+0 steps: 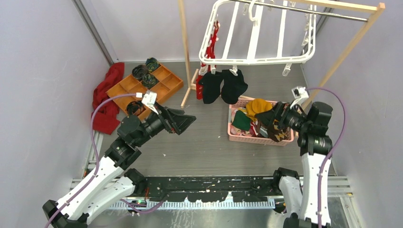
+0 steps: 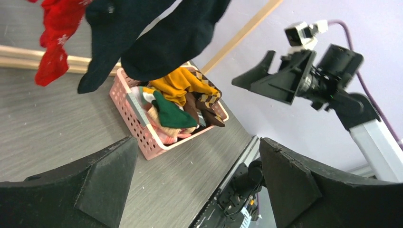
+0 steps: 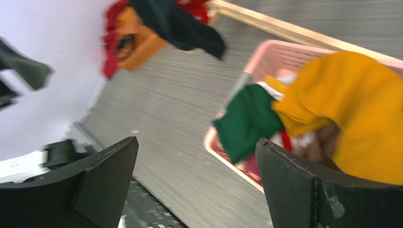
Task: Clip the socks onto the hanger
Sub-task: Clamp the sock onto the hanger, then pick up the sock from the bin.
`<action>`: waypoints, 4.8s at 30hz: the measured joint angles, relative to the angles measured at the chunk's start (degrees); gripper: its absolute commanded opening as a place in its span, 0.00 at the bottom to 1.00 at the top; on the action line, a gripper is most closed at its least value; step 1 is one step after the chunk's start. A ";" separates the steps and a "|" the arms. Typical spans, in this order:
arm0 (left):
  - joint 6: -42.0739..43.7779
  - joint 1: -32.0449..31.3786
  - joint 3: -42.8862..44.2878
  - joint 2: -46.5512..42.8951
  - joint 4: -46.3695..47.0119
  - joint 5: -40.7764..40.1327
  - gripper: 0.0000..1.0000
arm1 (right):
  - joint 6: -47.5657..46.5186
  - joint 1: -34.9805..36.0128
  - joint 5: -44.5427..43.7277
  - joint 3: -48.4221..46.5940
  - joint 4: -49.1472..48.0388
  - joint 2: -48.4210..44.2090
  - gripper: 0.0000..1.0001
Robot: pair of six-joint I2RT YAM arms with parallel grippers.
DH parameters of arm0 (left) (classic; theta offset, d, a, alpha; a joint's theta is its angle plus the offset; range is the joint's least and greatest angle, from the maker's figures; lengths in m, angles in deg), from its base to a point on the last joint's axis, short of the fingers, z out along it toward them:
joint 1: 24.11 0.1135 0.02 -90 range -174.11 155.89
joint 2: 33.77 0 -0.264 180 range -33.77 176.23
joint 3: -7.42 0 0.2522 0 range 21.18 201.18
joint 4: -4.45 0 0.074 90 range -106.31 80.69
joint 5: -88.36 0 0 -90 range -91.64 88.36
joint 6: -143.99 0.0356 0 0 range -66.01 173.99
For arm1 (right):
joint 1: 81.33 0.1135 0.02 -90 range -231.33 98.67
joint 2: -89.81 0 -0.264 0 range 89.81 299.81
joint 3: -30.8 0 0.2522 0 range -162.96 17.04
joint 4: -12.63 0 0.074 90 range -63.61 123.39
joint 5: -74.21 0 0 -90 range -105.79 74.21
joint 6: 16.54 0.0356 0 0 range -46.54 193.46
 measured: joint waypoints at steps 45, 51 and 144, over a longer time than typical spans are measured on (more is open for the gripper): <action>-14.14 0.00 -15.02 -6.36 3.39 -9.70 0.93 | -27.76 5.86 -32.22 -8.55 10.64 25.55 0.35; -14.16 0.00 -14.99 -5.20 3.32 -9.07 0.92 | -27.34 6.45 -33.27 -8.48 11.39 25.59 0.03; 18.88 -32.37 2.54 50.62 55.80 -18.36 0.00 | 18.01 4.13 -1.42 -6.29 -1.57 -7.85 0.51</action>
